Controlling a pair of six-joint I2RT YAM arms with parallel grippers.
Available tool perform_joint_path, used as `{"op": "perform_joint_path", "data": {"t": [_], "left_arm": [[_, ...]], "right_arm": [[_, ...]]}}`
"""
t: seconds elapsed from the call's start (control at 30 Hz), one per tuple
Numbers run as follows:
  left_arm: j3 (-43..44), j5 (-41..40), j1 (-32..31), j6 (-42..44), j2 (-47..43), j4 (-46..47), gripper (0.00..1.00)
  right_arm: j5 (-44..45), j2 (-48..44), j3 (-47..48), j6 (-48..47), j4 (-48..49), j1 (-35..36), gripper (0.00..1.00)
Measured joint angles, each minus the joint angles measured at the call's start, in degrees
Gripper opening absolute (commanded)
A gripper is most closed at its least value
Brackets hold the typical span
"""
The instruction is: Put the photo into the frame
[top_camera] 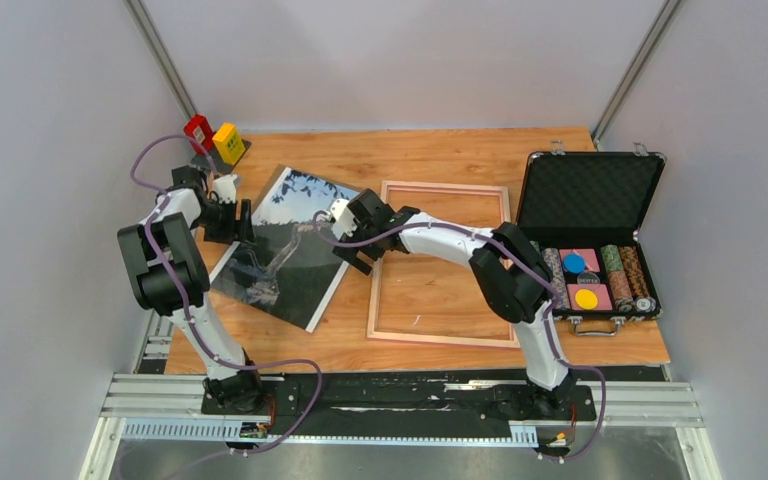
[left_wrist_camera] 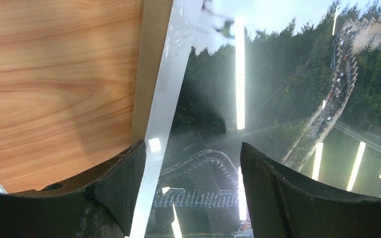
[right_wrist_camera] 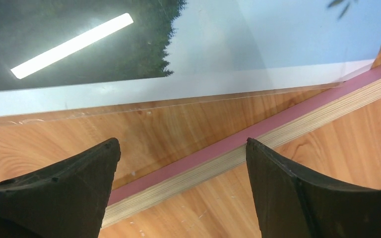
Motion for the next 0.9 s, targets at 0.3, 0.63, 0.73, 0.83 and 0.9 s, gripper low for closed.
{"op": "perform_joint_path", "data": {"t": [0.3,0.63,0.73,0.83,0.9], "left_arm": [[-4.42,-0.22,0.0,-1.53,-3.48,0.59,0.8],[-7.5,-2.45,0.0,-4.68,-6.71,1.11,0.83],[-7.5,-3.02,0.0,-5.38,-6.84,1.7,0.83],[-7.5,-3.45,0.0,-5.81,-6.84,2.1,0.83],[-7.5,-3.56,0.0,-6.14,-6.84,2.4,0.83]], "right_arm": [[-10.43,0.0,4.31,15.15,-6.05,-5.2,0.92],[-24.76,0.02,8.35,30.1,-8.11,-8.98,0.88],[-29.22,0.02,8.68,34.05,-8.13,-8.66,0.88],[-33.03,0.17,8.72,38.07,-7.93,-8.39,0.87],[-34.99,0.46,8.68,40.81,-7.54,-8.35,0.86]]}}
